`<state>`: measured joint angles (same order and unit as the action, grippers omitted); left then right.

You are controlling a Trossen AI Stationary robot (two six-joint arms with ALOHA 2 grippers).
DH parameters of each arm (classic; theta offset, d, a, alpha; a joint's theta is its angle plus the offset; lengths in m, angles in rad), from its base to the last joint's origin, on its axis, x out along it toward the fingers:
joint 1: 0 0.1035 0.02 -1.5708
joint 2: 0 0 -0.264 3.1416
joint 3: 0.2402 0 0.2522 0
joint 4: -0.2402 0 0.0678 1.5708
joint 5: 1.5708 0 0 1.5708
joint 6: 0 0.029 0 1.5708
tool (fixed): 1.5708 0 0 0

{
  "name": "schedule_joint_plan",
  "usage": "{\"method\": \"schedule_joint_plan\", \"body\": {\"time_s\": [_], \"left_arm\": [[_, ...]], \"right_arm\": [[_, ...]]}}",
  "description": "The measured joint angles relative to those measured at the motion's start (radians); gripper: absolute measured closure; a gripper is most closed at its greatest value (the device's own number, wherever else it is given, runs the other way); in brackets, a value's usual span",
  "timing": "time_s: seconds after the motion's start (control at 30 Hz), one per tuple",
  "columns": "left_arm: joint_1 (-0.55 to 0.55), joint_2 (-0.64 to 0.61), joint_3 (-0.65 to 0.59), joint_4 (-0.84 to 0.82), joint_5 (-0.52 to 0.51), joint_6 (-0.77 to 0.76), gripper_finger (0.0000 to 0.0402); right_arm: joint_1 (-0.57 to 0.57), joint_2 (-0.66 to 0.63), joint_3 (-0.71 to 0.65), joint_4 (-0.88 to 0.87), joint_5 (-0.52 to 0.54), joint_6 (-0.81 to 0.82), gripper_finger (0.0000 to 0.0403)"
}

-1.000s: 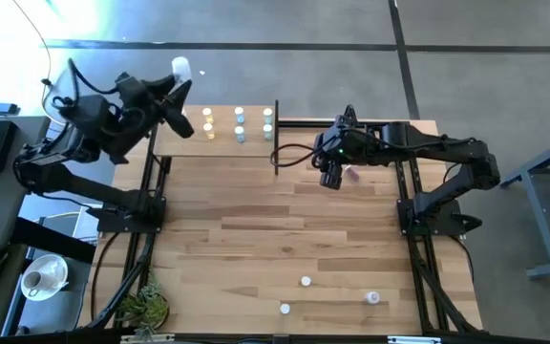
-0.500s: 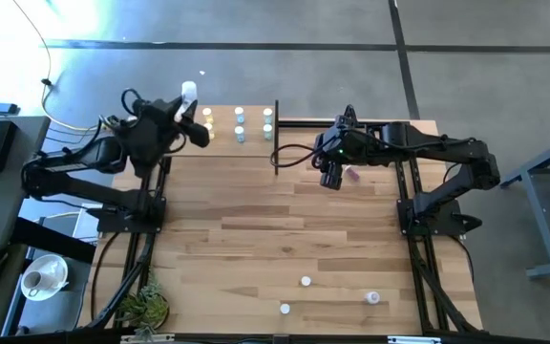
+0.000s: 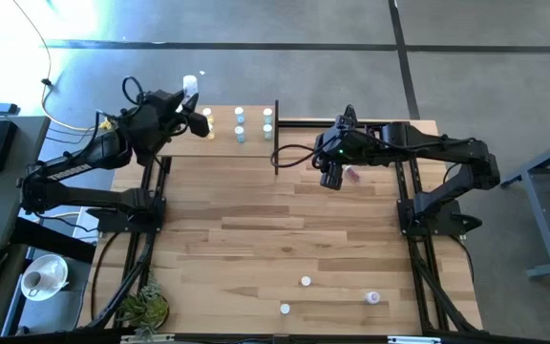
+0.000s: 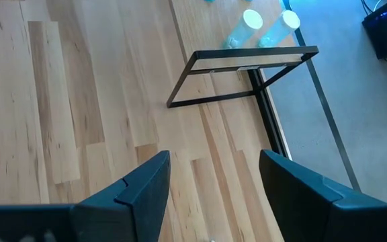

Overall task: Pick and place medicine bottles onto shelf by color
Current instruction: Put the top white pill bottle on the shelf aligned with the other white pill bottle

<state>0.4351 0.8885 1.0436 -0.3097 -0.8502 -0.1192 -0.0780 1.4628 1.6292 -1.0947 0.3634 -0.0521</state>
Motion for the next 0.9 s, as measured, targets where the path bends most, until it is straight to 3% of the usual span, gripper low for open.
{"method": "schedule_joint_plan", "body": {"time_s": [0.2,0.4,0.6,0.9], "left_arm": [[-0.023,-0.067,-0.181,0.095,-0.119,-0.057,0.028],[-0.08,-0.119,-0.34,0.207,-0.161,-0.114,0.028],[-0.17,-0.12,-0.437,0.202,-0.29,-0.183,0.028],[-0.325,-0.12,-0.538,0.196,-0.562,-0.299,0.028]], "right_arm": [[0.0,0.0,-0.025,-0.001,0.0,0.0,0.0182],[0.0,0.001,-0.044,-0.005,0.0,0.0,0.0182],[0.0,0.001,-0.044,0.012,0.0,0.0,0.0182],[0.0,0.0,-0.044,0.012,0.019,-0.013,0.0182]]}}
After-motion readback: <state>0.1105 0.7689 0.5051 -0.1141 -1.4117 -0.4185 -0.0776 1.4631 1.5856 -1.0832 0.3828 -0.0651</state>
